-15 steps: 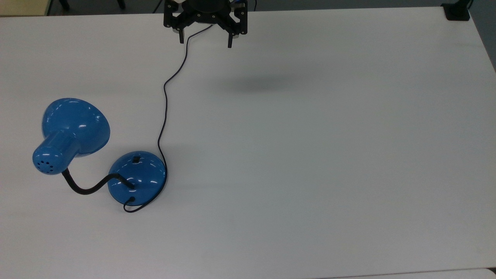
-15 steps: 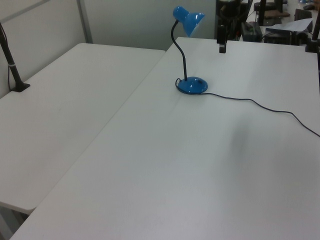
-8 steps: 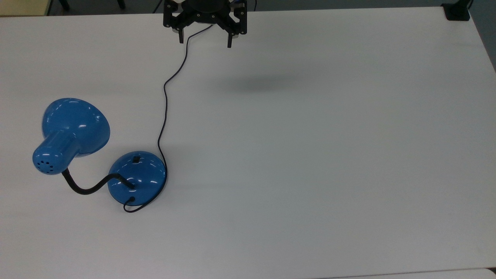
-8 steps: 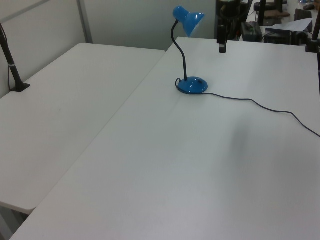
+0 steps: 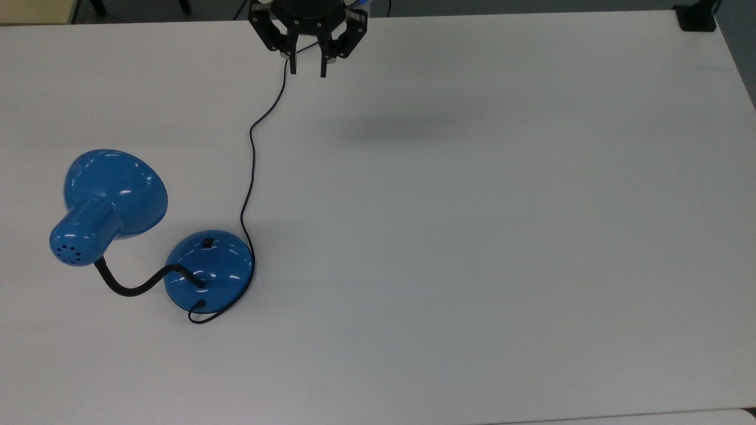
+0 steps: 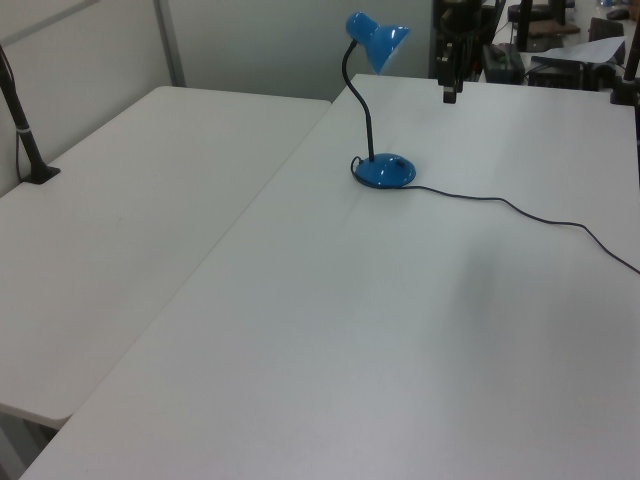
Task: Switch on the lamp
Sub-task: 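Move the gripper toward the blue lamp base and lower over its switch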
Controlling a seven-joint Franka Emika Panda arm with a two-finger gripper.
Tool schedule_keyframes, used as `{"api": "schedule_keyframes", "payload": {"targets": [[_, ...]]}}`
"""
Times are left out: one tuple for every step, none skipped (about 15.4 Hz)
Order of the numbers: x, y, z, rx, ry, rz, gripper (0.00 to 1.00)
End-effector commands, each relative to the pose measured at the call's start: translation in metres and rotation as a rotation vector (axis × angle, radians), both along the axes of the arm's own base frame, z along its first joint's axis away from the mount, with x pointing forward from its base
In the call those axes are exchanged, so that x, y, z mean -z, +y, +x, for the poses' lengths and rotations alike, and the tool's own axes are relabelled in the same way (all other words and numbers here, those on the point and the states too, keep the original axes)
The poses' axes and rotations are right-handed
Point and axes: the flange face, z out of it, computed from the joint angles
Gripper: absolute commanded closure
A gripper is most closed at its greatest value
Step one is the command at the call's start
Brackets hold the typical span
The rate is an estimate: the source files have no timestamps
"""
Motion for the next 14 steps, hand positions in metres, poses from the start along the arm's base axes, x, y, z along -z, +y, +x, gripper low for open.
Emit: {"api": "schedule_keyframes", "payload": {"targets": [[-0.007, -0.003, -0.004, -0.011, 0.016, 0.015, 1.0], [-0.008, -0.006, -0.003, -0.007, 0.011, 0.015, 1.0], [-0.009, -0.008, -0.004, -0.005, 0.01, 0.015, 1.0], [-0.01, -0.008, -0.003, -0.005, 0.008, 0.017, 1.0], [-0.009, -0.008, -0.003, -0.005, 0.008, 0.017, 1.0], [-0.01, -0.008, -0.003, -0.005, 0.008, 0.017, 1.0], [-0.01, -0.008, -0.003, -0.005, 0.008, 0.017, 1.0], [-0.009, -0.008, -0.004, -0.002, 0.009, 0.017, 1.0], [-0.01, -0.009, -0.005, 0.0, 0.009, 0.016, 1.0], [-0.012, -0.013, -0.006, 0.007, 0.006, 0.016, 1.0], [-0.012, -0.019, -0.005, 0.022, 0.003, 0.017, 1.0], [-0.012, -0.029, -0.004, 0.042, 0.001, 0.018, 1.0], [-0.009, -0.04, -0.003, 0.061, 0.0, 0.018, 1.0], [-0.005, -0.059, 0.002, 0.097, -0.025, 0.022, 1.0]]}}
